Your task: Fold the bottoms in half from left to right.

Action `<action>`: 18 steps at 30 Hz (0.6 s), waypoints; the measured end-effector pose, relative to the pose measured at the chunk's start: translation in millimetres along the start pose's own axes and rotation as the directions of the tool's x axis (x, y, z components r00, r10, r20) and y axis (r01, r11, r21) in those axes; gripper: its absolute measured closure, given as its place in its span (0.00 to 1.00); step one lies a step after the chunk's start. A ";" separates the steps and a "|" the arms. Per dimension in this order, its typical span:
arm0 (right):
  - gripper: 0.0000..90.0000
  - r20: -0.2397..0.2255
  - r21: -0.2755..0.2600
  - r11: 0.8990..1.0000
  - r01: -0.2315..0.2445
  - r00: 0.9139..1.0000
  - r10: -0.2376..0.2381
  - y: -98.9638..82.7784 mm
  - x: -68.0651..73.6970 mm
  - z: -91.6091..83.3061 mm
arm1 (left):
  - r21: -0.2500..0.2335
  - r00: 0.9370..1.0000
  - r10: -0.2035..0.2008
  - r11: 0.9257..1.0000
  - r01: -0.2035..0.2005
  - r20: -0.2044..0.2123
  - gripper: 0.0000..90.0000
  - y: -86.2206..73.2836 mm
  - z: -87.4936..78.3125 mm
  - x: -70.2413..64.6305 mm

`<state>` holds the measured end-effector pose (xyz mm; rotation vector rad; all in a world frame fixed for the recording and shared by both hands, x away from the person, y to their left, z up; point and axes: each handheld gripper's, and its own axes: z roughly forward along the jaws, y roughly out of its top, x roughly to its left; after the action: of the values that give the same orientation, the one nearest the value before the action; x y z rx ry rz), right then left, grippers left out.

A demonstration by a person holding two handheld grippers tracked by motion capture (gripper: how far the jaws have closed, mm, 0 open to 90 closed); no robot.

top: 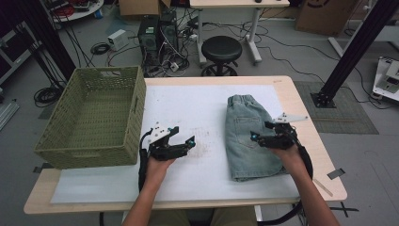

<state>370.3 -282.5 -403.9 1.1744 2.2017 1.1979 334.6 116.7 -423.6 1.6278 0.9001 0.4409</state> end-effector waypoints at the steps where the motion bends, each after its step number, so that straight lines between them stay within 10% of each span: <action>1: 0.23 -0.003 -0.011 1.000 0.001 1.000 -0.001 6.7 -1.9 2.2 | -0.021 1.000 0.011 1.000 -0.011 -0.005 0.25 0.5 0.1 0.4; 6: 0.23 -0.041 -0.071 0.997 -0.020 0.999 0.017 34.0 -10.2 18.2 | -0.039 0.997 0.072 0.997 -0.071 0.003 0.26 -0.7 3.7 1.1; 18: 0.23 0.002 -0.009 0.998 -0.057 0.998 0.057 50.3 -20.3 79.6 | -0.033 0.998 0.053 0.998 -0.052 0.015 0.26 0.8 -0.1 2.1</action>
<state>458.3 -243.7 -409.2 1.2420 2.1723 1.2280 336.2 118.3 -423.2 1.6256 0.8355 0.4764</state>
